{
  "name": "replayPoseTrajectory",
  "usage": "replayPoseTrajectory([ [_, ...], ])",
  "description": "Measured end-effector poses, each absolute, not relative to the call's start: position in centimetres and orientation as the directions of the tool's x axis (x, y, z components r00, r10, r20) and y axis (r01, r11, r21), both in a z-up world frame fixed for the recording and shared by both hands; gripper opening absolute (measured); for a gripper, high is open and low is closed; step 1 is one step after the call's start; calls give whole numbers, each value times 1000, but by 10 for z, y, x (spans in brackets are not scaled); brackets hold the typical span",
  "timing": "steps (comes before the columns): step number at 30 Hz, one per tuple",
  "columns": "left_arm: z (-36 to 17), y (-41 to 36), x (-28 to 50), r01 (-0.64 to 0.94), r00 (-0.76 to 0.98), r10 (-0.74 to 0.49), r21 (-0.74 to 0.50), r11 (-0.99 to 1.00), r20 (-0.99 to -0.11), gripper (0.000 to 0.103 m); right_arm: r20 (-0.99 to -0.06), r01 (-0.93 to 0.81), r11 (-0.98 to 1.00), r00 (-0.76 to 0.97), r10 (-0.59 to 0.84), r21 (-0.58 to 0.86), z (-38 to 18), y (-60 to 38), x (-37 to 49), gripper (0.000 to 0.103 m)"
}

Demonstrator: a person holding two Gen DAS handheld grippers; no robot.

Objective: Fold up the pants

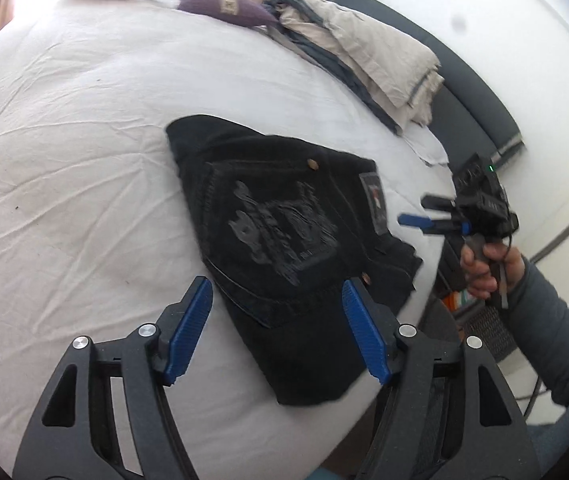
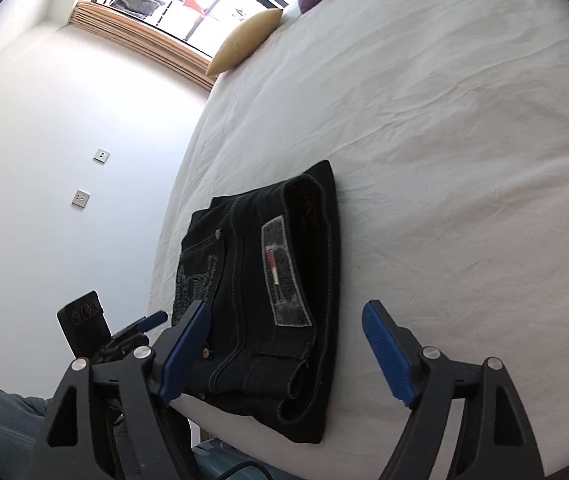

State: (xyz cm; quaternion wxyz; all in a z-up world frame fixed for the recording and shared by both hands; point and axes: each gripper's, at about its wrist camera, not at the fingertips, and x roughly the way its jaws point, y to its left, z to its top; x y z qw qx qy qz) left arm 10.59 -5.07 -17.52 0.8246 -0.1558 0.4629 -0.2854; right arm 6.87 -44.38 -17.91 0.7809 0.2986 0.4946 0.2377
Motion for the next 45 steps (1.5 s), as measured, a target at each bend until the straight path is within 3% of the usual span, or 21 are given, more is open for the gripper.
replayPoseTrajectory([
  [4,-191,-49,146,216,381,-597,-559,800,-706,66,-679,-35,727,331,656,686,-205,-432,87,82],
  [9,-211,-71,164,215,269,-589,-549,808,-762,65,-688,-26,733,323,650,680,-212,-423,105,79],
  [13,-212,-78,170,208,245,-589,-552,808,-770,53,-731,-36,767,275,624,641,-213,-406,117,48],
  [15,-212,-76,171,202,243,-589,-554,808,-770,40,-760,-41,796,270,591,605,-211,-397,120,41],
  [18,-207,-74,170,216,251,-597,-557,802,-762,30,-784,-55,825,282,554,563,-204,-390,117,32],
  [22,-193,-74,168,254,272,-594,-539,803,-757,22,-788,-87,846,322,524,526,-182,-384,110,22],
  [31,-167,-50,174,282,386,-569,-494,822,-726,21,-732,-194,832,401,551,519,-131,-357,147,20],
  [37,-178,-22,245,240,427,-473,-408,881,-771,21,-711,-177,820,421,563,544,-144,-333,221,20],
  [45,-216,1,295,240,408,-446,-378,894,-796,23,-720,-127,815,407,563,565,-185,-330,265,20],
])
